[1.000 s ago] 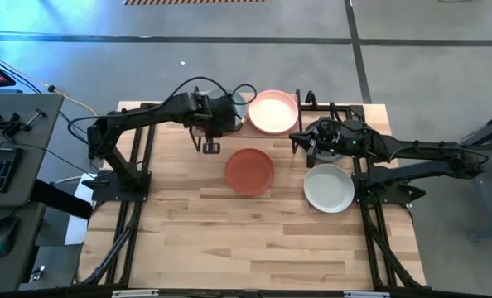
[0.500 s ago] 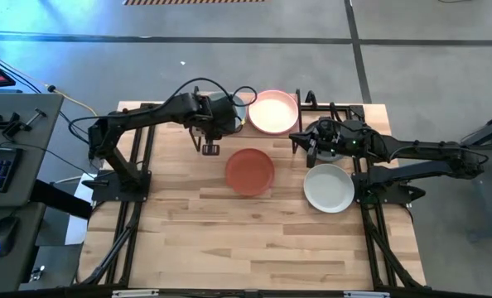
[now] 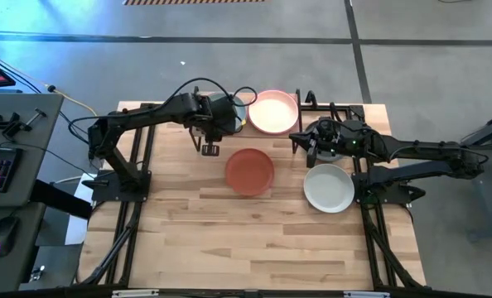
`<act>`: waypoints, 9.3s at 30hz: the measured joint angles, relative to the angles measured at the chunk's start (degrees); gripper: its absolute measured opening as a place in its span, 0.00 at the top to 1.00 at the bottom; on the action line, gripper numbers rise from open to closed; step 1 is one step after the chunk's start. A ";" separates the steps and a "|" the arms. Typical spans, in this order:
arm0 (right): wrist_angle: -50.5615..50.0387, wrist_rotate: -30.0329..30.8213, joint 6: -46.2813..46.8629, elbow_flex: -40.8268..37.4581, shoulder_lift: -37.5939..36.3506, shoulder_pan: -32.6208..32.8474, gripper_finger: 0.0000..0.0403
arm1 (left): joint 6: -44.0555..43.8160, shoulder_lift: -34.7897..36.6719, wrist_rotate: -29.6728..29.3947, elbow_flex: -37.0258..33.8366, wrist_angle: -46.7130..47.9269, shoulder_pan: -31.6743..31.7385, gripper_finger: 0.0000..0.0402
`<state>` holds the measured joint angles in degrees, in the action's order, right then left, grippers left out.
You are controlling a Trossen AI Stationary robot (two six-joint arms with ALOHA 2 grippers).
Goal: Place and stack plates onto a shelf
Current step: Stack the light blue plate on top of the light brown plate, then stack the white plate on top of the light blue plate
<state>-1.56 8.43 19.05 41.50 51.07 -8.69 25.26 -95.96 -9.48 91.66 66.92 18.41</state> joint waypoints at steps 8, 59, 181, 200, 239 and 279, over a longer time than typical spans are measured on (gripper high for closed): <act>0.00 0.00 0.00 0.00 -0.01 -0.01 1.00 | -0.03 0.00 -0.04 0.00 0.04 0.09 0.82; -2.13 0.01 0.00 0.00 0.00 -0.01 1.00 | -11.31 1.11 7.28 -3.53 -5.29 0.44 1.00; 1.28 9.61 3.25 0.04 2.76 0.04 1.00 | -48.84 27.56 -32.79 -44.74 -71.50 -10.71 1.00; 3.51 1.07 -1.12 0.04 -8.32 0.04 1.00 | -41.48 51.28 -1.16 -61.36 -88.05 -14.03 1.00; -25.91 -13.86 23.75 -0.02 -6.45 4.21 1.00 | -44.17 52.02 -3.76 -62.79 -85.65 -14.01 1.00; -56.18 -7.41 61.95 -0.02 4.85 27.98 1.00 | -43.67 52.02 -6.55 -62.77 -84.37 -13.99 1.00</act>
<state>-57.74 1.02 81.00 41.47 55.92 19.29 -18.41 -43.94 -16.03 28.88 -17.45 4.43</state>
